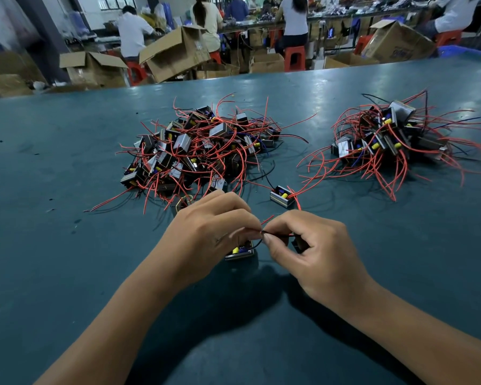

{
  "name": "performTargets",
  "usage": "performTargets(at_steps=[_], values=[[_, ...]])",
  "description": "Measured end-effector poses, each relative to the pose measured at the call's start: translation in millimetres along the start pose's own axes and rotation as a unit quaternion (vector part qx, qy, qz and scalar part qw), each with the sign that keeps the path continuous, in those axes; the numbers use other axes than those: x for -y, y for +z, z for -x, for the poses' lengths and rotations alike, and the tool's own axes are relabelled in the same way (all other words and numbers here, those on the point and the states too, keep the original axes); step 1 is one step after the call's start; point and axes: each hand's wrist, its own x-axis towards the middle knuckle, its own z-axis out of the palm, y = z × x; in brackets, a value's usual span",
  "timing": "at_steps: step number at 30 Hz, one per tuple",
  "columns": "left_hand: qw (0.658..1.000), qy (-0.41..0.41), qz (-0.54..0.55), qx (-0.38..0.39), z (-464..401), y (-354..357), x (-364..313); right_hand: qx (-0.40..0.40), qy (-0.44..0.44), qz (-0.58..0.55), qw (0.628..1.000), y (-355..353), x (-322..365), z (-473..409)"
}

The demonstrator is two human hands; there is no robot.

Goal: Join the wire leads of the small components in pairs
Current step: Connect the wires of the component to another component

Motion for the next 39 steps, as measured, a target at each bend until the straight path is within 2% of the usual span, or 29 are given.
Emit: performTargets(at_steps=[5, 9, 21, 22, 23, 26, 27, 28, 29, 31, 32, 33, 35, 39], values=[[0.983, -0.105, 0.145, 0.038, 1, 2, -5, -0.01, -0.013, 0.012, 1.0, 0, 1, 1], [0.926, -0.242, 0.287, 0.047, 0, 6, -12, -0.018, -0.02, 0.027, 0.999, 1, 0, 1], [0.896, -0.315, 0.307, 0.066, -2, 2, -16, 0.004, 0.005, 0.026, 1.0, 0, 1, 1], [0.878, -0.341, 0.328, 0.068, -2, 1, -18, 0.005, 0.0, 0.034, 0.999, 0, 1, 1], [0.847, -0.376, 0.37, 0.071, -2, 2, -19, 0.004, -0.007, 0.044, 0.999, 1, 1, 1], [0.71, -0.47, 0.516, 0.093, -4, 5, -26, 0.001, -0.025, 0.074, 0.997, 2, 1, 2], [0.694, -0.48, 0.529, 0.092, -5, 6, -26, 0.0, -0.022, 0.075, 0.997, 2, 1, 2], [0.71, -0.474, 0.514, 0.084, -4, 7, -25, -0.003, -0.013, 0.068, 0.998, 2, 1, 1], [0.765, -0.446, 0.46, 0.065, -4, 6, -23, -0.008, -0.001, 0.059, 0.998, 1, 1, 1], [0.917, -0.312, 0.247, 0.022, -1, 2, -17, -0.016, 0.019, 0.045, 0.999, 0, 0, 1], [0.963, -0.225, 0.151, 0.009, -1, -1, -14, -0.02, 0.028, 0.041, 0.999, 0, 0, 1], [0.985, -0.148, 0.092, 0.005, -1, -4, -11, -0.021, 0.035, 0.035, 0.999, 0, 0, 1], [0.996, -0.072, 0.052, 0.014, 0, -4, -9, -0.018, 0.043, 0.022, 0.999, 1, 1, 1], [0.998, -0.056, 0.019, 0.005, 1, -1, -10, -0.013, 0.036, 0.024, 0.999, 2, 1, 2]])
